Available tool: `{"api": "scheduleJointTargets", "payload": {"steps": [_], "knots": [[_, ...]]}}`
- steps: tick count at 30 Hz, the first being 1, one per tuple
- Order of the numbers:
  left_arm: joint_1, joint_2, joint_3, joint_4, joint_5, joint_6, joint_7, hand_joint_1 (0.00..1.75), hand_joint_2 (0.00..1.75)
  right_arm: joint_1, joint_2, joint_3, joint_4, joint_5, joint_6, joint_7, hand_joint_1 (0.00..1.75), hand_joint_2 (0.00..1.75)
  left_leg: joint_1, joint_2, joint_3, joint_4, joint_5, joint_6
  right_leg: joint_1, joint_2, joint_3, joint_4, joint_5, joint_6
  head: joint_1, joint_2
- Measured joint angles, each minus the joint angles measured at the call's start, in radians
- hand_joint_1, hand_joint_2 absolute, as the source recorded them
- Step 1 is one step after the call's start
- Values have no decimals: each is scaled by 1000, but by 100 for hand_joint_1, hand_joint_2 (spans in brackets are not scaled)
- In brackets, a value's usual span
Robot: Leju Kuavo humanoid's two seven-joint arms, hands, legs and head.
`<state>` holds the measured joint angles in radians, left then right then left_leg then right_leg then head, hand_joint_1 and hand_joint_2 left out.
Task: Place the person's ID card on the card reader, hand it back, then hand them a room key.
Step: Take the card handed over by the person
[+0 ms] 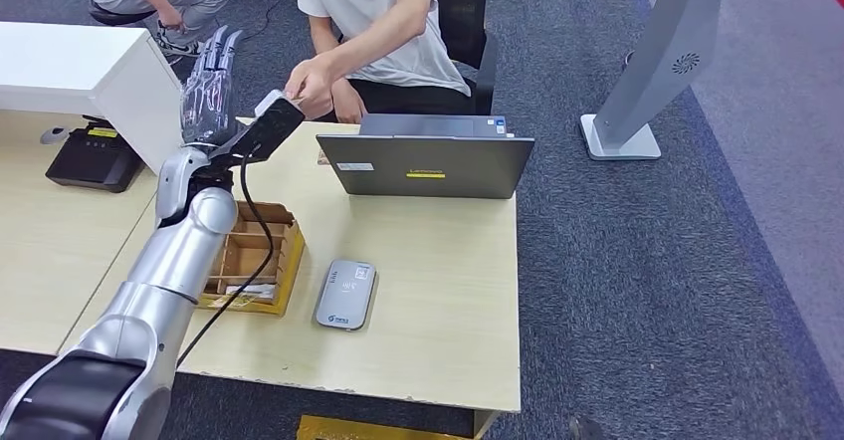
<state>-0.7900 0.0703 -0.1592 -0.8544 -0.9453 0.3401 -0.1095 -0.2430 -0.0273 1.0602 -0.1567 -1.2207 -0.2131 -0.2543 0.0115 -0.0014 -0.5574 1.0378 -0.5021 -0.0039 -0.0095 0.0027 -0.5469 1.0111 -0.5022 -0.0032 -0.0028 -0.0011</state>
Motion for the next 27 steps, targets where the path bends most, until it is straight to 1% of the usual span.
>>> {"api": "scheduleJointTargets", "payload": {"steps": [3, 11, 17, 21, 27], "knots": [[-54, 15, -32, 79, -62, 4, 32, 175, 175, -5, 3, 11, 0, 8, -1, 13, 0, 0, 0, 0, 0, 0, 0, 0, 0, 0, 0, 0, 0, 0, 0, 0], [-182, 54, -98, 269, -214, 7, 107, 175, 175, -19, 11, 37, 0, 29, -5, 50, 0, 0, 0, 0, 0, 0, 1, -1, 0, 0, 0, 1, 1, -1, 0, 0], [-254, 77, -122, 372, -298, 9, 140, 175, 175, -27, 17, 56, 0, 51, -7, 78, 0, 0, 0, 0, -1, 0, 1, -1, 0, 0, -1, 1, 1, -1, 0, 0], [-272, 85, -127, 403, -302, 10, 141, 175, 175, -32, 21, 62, 0, 59, -7, 83, 0, 0, 0, 0, -1, 0, 1, -1, 0, 0, -1, 1, 1, -1, 0, 0], [-276, 93, -128, 419, -278, 22, 132, 175, 175, -34, 23, 65, 0, 60, -8, 84, 0, 0, 0, 0, -1, 0, 1, -1, 0, 0, -1, 1, 1, -1, 1, 0]]}}
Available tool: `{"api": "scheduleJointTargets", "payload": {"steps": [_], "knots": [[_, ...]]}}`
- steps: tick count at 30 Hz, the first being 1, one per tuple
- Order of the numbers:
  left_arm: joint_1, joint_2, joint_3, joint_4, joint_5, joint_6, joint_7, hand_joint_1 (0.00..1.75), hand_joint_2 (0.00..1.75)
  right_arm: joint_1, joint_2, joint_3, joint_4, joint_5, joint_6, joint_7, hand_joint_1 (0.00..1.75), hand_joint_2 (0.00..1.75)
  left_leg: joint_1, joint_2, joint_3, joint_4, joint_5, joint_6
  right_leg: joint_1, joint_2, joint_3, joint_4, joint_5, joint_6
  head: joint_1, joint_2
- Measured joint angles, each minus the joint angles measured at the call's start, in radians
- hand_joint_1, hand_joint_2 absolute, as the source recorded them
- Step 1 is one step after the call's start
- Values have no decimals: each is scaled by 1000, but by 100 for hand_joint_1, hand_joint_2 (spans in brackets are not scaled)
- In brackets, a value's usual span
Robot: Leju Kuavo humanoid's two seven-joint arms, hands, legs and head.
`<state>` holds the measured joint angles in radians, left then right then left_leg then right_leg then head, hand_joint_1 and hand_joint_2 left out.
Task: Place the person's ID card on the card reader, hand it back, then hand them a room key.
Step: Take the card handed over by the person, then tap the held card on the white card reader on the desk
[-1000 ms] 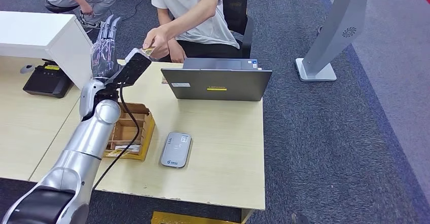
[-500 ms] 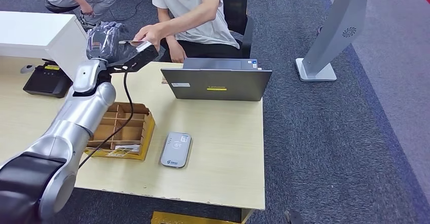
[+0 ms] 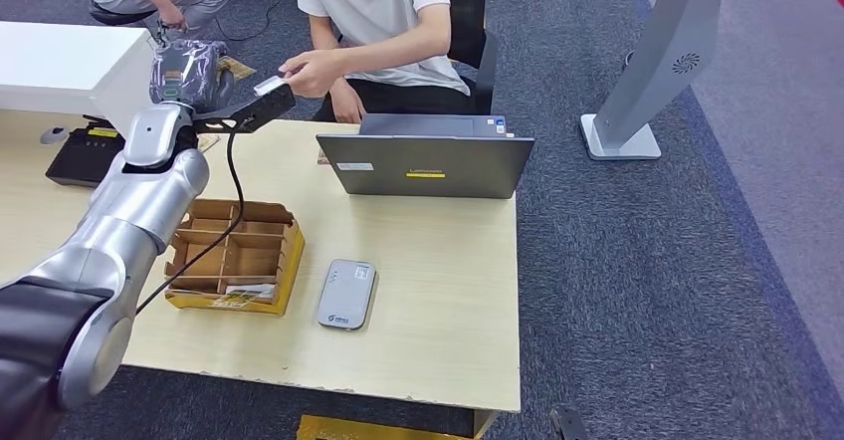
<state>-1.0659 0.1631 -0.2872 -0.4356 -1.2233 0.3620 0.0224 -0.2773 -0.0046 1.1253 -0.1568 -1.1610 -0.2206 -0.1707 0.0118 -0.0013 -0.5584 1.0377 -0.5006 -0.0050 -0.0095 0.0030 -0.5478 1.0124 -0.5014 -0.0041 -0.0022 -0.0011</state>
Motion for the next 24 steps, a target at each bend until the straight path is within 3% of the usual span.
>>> {"api": "scheduleJointTargets", "payload": {"steps": [8, 14, 16, 19, 24], "knots": [[6, 1, 0, -12, 97, 89, -100, 175, 175, 6, 0, 2, 0, -10, -12, -11, 0, 0, 0, 0, 0, 0, 0, 0, 0, 0, 0, 0, 0, 0, 0, 0], [46, -1, 0, -101, 170, 94, -150, 175, 175, 19, 0, -1, 0, -27, -18, -30, 0, 0, 0, 0, 0, 0, 0, 0, 0, 0, 0, 0, 0, 0, 0, 0], [96, 8, -4, -205, 229, 59, -154, 175, 175, 29, 0, -7, 0, -42, -21, -47, 0, 0, 0, 0, 0, 0, 0, 0, 0, 0, 0, 0, 0, 0, 0, 0], [214, 50, -27, -470, 324, -17, -118, 175, 175, 54, -1, -25, 1, -69, -22, -78, 0, 0, 0, 1, -1, 0, 0, 0, 0, 1, -1, 0, 0, 0, 0, 0], [409, 127, -61, -869, 370, -19, -99, 175, 175, 91, -3, -53, 3, -95, -20, -108, 0, 0, 0, 2, -2, -1, -1, 0, 0, 1, -3, -1, -1, 0, 0, 0]]}}
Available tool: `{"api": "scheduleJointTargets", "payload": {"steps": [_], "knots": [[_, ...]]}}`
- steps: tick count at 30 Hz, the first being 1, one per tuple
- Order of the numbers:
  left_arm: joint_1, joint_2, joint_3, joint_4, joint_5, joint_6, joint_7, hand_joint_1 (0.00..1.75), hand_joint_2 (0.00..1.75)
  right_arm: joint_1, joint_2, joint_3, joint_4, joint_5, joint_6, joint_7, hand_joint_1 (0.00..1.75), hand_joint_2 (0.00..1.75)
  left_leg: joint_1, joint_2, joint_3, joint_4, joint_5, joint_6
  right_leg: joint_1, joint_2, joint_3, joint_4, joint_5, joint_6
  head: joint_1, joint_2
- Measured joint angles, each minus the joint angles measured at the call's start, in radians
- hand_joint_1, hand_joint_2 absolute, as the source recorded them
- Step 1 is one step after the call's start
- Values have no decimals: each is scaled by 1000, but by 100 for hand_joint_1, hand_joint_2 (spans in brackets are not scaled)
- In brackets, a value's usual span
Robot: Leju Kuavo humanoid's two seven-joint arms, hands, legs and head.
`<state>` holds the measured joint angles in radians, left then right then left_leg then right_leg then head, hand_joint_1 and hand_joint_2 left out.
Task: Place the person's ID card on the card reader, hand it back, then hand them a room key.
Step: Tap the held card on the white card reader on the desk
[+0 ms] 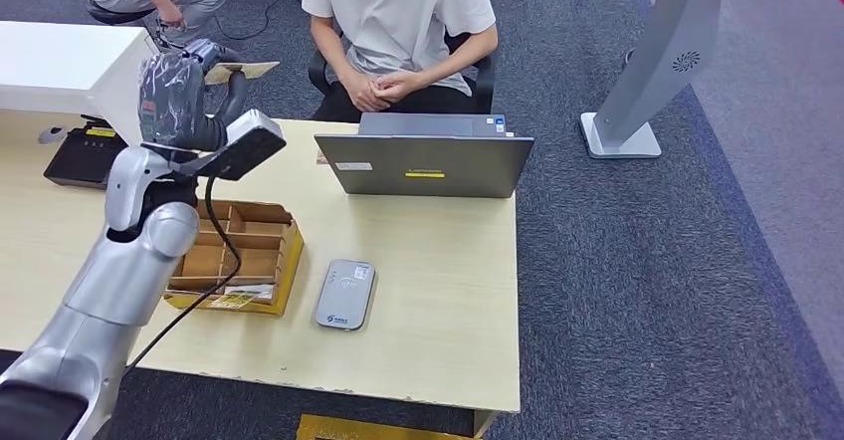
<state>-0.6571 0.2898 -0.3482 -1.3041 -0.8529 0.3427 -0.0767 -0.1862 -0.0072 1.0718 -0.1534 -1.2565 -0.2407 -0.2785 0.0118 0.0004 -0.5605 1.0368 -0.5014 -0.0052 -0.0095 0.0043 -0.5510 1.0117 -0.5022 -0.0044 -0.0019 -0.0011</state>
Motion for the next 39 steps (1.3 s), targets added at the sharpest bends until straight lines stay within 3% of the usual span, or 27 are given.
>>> {"api": "scheduleJointTargets", "payload": {"steps": [7, 12, 14, 16, 19, 21, 30, 39], "knots": [[104, 45, -14, -210, -1, 13, -14, 175, 175, 8, 0, -13, 2, -2, 0, -2, 0, 0, 0, 0, 0, 0, 1, -1, 0, 0, 0, 0, 2, -1, 0, 0], [209, 55, -22, -317, -25, 81, -72, 175, 175, 14, 0, -20, 2, -15, -2, -10, 0, 0, 0, 1, 0, 0, 2, -1, 0, 0, 0, 0, 2, -2, 0, 0], [258, 60, -33, -354, -43, 61, -65, 175, 175, 18, 0, -25, 2, -23, -1, -17, 0, 0, 0, 0, 0, 0, 2, 0, 0, 0, -1, 0, 2, -2, 0, 0], [292, 70, -49, -371, -61, -19, -28, 175, 175, 23, 0, -30, 3, -29, 4, -23, 0, 0, 0, 0, -1, 0, 2, 0, 0, 0, -1, 0, 2, -2, 0, 0], [311, 77, -80, -348, -77, -164, 33, 175, 175, 29, 0, -32, 4, -30, 11, -20, 0, 0, 0, 0, -1, 0, 2, 0, 0, 0, -1, 0, 2, -2, 0, 0], [315, 66, -105, -297, -89, -202, 48, 175, 175, 30, 0, -32, 5, -25, 13, -10, 0, 0, 0, 0, -1, 0, 2, -1, 0, 0, -1, 0, 2, -2, 0, 0], [338, -4, -210, -133, -106, -245, 78, 175, 175, 26, 3, -27, 5, -14, 8, 6, 0, 0, 0, 0, -2, 0, 2, -1, 0, 0, -2, 0, 3, -1, 0, 0], [349, -32, -232, -41, -62, -267, 86, 175, 175, 25, 3, -20, 5, -11, 6, 24, 0, 0, 0, 0, -2, 0, 2, -1, 0, 0, -3, 0, 3, -1, 0, 0]]}}
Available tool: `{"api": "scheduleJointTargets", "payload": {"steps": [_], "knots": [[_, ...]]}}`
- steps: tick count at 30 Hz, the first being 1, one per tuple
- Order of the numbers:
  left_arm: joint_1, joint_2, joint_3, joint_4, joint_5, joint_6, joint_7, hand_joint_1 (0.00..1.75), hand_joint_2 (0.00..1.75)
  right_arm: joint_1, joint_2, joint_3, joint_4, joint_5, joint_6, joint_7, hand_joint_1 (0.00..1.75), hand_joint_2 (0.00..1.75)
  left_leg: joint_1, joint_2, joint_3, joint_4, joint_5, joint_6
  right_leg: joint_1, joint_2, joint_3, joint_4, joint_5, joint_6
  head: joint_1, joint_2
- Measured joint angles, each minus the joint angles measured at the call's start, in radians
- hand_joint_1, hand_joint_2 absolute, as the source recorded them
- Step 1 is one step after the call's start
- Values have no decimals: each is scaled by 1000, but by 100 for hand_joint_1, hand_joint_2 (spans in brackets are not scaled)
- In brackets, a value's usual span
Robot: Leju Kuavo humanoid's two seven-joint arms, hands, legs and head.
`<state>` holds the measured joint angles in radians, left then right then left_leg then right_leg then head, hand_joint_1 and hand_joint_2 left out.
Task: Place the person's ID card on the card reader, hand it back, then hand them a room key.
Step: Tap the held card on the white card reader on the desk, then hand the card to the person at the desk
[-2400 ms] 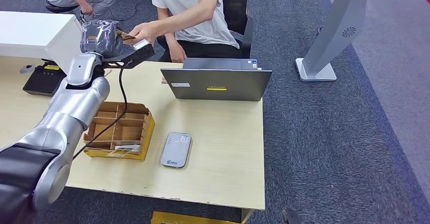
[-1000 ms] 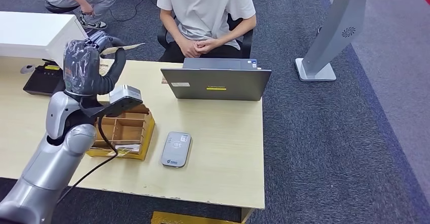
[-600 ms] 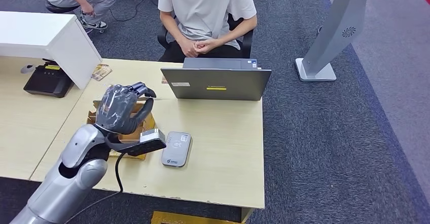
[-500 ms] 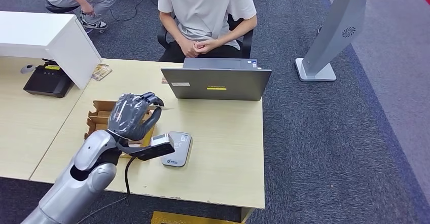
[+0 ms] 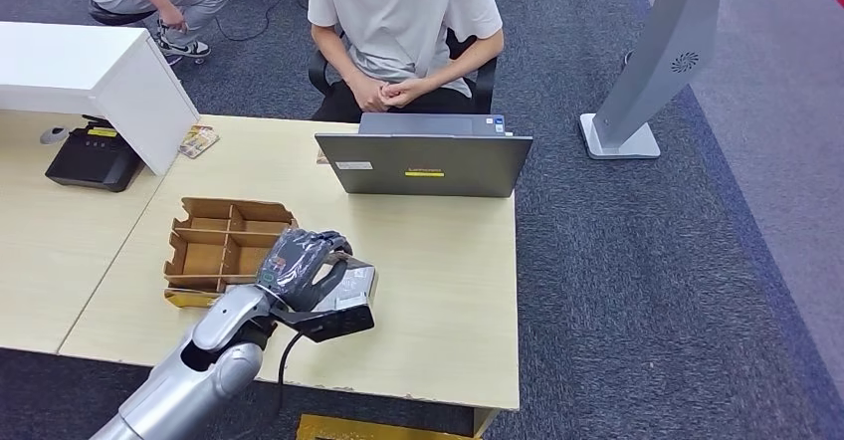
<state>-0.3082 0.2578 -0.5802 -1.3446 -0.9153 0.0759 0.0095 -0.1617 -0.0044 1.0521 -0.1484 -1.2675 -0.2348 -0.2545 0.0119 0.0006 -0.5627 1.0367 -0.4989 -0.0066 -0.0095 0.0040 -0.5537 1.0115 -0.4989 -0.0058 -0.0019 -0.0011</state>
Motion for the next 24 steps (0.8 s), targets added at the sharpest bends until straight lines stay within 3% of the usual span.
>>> {"api": "scheduleJointTargets", "payload": {"steps": [11, 24], "knots": [[32, -18, -18, 68, -81, -3, 116, 175, 175, 4, 3, 13, 0, -9, -5, 10, 0, 0, 0, 0, 0, 0, 0, 0, 0, 0, 0, 0, 0, 0, 0, 0], [39, -31, -18, 111, -134, -50, 174, 175, 175, 7, 3, 27, 0, -8, -12, 36, 0, 0, 0, 0, 0, 0, 0, 0, 0, 0, 1, 0, 0, 0, 0, 0]]}}
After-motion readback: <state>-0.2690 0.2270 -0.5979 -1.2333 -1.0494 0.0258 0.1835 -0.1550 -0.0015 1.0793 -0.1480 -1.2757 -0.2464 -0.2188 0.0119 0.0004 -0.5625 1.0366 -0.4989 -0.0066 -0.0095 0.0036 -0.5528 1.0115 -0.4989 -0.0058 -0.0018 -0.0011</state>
